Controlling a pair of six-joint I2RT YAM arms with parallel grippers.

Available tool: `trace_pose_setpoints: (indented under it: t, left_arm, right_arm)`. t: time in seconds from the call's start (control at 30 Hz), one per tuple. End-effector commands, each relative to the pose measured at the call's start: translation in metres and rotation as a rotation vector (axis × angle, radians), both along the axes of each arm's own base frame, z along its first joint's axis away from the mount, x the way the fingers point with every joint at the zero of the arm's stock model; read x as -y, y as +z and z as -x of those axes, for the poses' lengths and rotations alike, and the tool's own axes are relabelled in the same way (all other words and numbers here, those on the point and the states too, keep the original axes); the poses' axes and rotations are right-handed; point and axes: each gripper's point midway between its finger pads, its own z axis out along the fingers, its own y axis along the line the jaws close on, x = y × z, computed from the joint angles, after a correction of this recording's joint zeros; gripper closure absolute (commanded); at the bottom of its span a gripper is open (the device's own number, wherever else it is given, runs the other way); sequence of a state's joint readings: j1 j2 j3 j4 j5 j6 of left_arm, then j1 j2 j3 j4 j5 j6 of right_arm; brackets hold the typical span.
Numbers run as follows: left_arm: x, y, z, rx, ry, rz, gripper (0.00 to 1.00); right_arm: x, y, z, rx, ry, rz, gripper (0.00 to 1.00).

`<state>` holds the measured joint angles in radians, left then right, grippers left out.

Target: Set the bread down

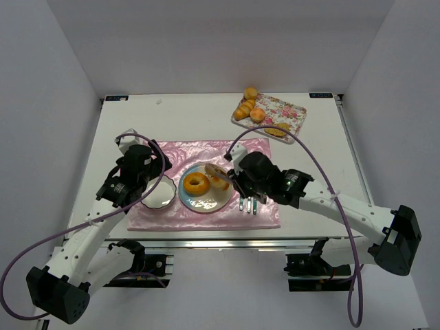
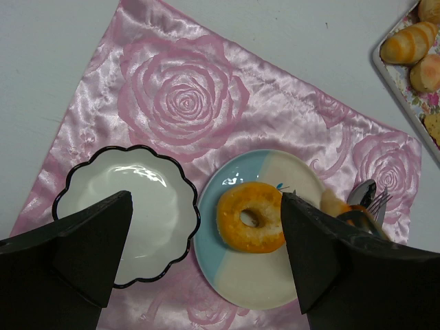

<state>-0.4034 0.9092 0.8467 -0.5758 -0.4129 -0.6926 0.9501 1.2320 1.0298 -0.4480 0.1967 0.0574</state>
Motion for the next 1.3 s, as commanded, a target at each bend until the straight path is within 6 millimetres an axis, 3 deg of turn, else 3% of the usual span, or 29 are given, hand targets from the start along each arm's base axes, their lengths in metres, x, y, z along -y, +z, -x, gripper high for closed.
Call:
trace_pose_setpoints:
  t: [0.0,0.1,0.2,0.33,0.57,0.77,0.87,0.93,0.97,1.0,1.07,1.1,1.17,1.2,1.27]
  left_arm:
    - [0.002,0.001,0.006,0.009,-0.012,0.024,0.02]
    - [0.003,0.002,0.007,0.011,-0.016,0.031,0.02]
    - [0.002,0.003,0.008,0.011,-0.011,0.032,0.02]
    - [0.000,0.006,0.010,0.021,-0.008,0.035,0.02]
    - [0.002,0.005,0.008,0.020,-0.013,0.033,0.02]
    - [0.003,0.004,0.005,0.016,-0.015,0.030,0.02]
    - [0.003,0.003,0.004,0.013,-0.013,0.026,0.02]
    - [0.003,0.004,0.003,0.017,-0.015,0.027,0.02]
    - [0.003,0.004,0.003,0.018,-0.016,0.027,0.02]
    - [0.004,0.004,0.002,0.017,-0.016,0.026,0.02]
    - [0.004,0.003,0.001,0.016,-0.014,0.023,0.02]
    - [0.004,0.001,0.000,0.008,-0.013,0.016,0.02]
    - [0.003,0.001,-0.003,0.005,-0.005,0.009,0.02]
    - [0.003,0.002,-0.004,0.007,-0.002,0.008,0.02]
    - [0.004,0.000,-0.008,-0.002,-0.004,-0.001,0.02]
  right_arm:
    - [-0.029,0.014,0.008,0.038,-0.024,-0.103,0.65]
    - [-0.037,0.001,0.016,0.017,-0.026,-0.064,0.61]
    - [-0.039,-0.003,0.015,0.018,-0.052,-0.042,0.47]
    - [-0.045,0.001,0.021,0.016,-0.032,-0.058,0.36]
    - [-0.052,0.036,0.034,0.046,0.054,-0.168,0.34]
    - [-0.051,0.073,0.030,0.131,0.064,-0.254,0.33]
    - [-0.036,0.084,0.009,0.188,-0.066,-0.244,0.36]
    - [-0.021,0.087,-0.015,0.195,-0.167,-0.240,0.40]
    - [-0.015,0.087,-0.022,0.181,-0.193,-0.243,0.41]
    - [0.003,0.085,-0.044,0.167,-0.266,-0.247,0.42]
    - [0.015,0.077,-0.061,0.121,-0.282,-0.269,0.42]
    - [0.038,0.076,-0.083,0.125,-0.364,-0.265,0.42]
    - [0.060,0.070,-0.102,0.115,-0.437,-0.245,0.42]
    - [0.084,0.068,-0.118,0.111,-0.506,-0.240,0.43]
    - [0.099,0.058,-0.133,0.065,-0.529,-0.254,0.43]
